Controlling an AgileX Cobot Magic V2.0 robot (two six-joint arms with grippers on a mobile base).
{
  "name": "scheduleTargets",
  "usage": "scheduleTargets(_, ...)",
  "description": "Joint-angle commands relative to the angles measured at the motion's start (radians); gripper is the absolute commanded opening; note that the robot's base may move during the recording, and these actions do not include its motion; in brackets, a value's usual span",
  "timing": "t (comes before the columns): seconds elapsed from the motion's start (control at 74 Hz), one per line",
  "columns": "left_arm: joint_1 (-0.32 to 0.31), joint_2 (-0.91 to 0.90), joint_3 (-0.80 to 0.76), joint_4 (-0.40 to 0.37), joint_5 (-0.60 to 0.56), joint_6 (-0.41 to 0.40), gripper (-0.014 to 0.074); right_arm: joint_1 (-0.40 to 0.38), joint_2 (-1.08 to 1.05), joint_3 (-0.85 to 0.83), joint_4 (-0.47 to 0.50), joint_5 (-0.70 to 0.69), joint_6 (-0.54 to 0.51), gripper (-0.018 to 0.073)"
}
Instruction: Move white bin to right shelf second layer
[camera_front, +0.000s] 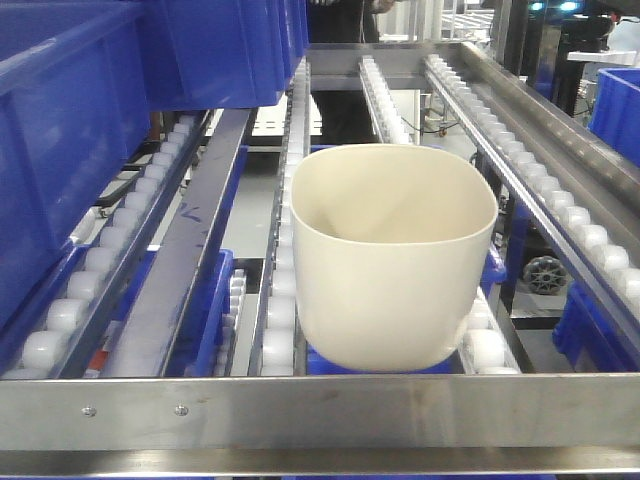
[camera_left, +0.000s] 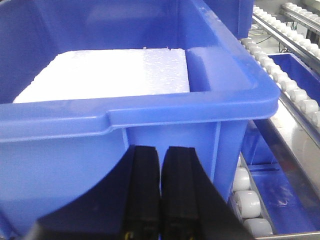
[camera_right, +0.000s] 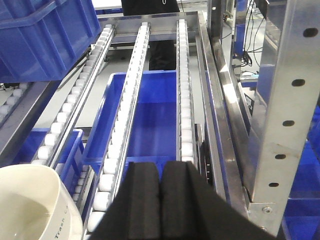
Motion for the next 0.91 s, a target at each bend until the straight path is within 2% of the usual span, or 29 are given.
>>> scheduleTargets(0.0, -0.005, -0.014, 0.037, 0.000, -0.087, -0.003, 0.0085, -0.005, 0.000, -0.030, -0.005, -0.094, -0.009, 0.0055)
scheduleTargets(0.514, -0.005, -0.014, 0.037, 0.000, -0.087, -0.003, 0.0085, -0.005, 0.000, -0.030, -0.006, -0.093, -0.009, 0.0055)
scheduleTargets(0.649, -0.005, -0.014, 0.037, 0.000, -0.087, -0.003, 0.0085, -0.007, -0.040, -0.025, -0.005, -0.022, -0.009, 0.0055)
scheduleTargets(0.743, -0.005, -0.014, 0.037, 0.000, -0.087, -0.003, 0.0085, -0.007, -0.097, 0.013, -0.005, -0.011, -0.009, 0.0055)
scheduleTargets(0.892, -0.005, -0.014, 0.037, 0.000, -0.087, -0.003, 0.0085, -0.007, -0.204, 0.159, -0.005, -0.073, -0.009, 0.0055)
